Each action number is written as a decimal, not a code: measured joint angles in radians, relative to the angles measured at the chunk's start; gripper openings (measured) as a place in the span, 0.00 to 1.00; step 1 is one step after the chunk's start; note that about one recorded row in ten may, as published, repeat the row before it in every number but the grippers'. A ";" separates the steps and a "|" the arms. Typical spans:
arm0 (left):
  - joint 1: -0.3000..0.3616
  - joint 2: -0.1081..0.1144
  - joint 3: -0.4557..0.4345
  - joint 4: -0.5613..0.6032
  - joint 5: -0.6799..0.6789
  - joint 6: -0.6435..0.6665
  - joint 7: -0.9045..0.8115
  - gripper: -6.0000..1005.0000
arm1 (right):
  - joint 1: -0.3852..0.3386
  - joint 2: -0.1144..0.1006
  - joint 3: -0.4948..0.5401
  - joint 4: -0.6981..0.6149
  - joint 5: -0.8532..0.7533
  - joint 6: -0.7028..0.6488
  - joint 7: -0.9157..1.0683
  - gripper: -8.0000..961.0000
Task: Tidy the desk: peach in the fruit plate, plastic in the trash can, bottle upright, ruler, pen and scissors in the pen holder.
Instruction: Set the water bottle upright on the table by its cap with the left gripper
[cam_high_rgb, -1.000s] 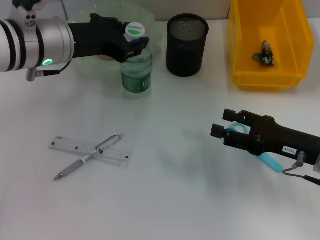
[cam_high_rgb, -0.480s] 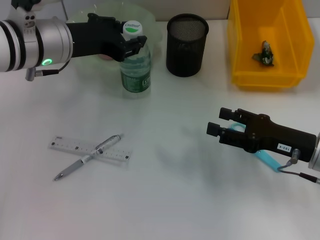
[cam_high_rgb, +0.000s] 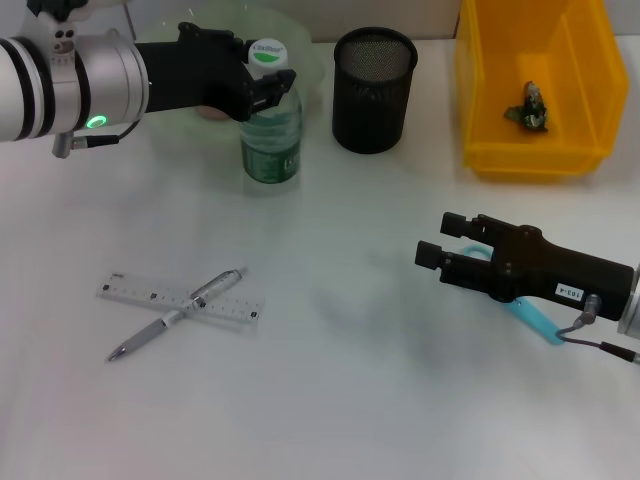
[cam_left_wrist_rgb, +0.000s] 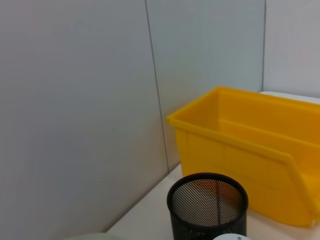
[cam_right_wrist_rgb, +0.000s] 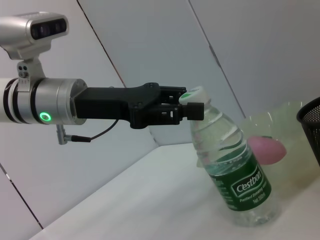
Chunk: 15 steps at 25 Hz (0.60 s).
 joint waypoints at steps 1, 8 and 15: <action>0.000 0.000 0.000 0.000 0.000 -0.004 0.000 0.45 | 0.002 0.000 0.000 0.000 0.000 0.000 0.000 0.82; -0.001 0.000 0.000 0.000 -0.003 -0.020 0.008 0.45 | 0.009 0.000 -0.003 0.004 0.000 0.019 0.000 0.82; -0.001 0.000 0.000 -0.001 -0.004 -0.022 0.008 0.45 | 0.011 0.000 -0.006 0.004 0.001 0.023 0.000 0.82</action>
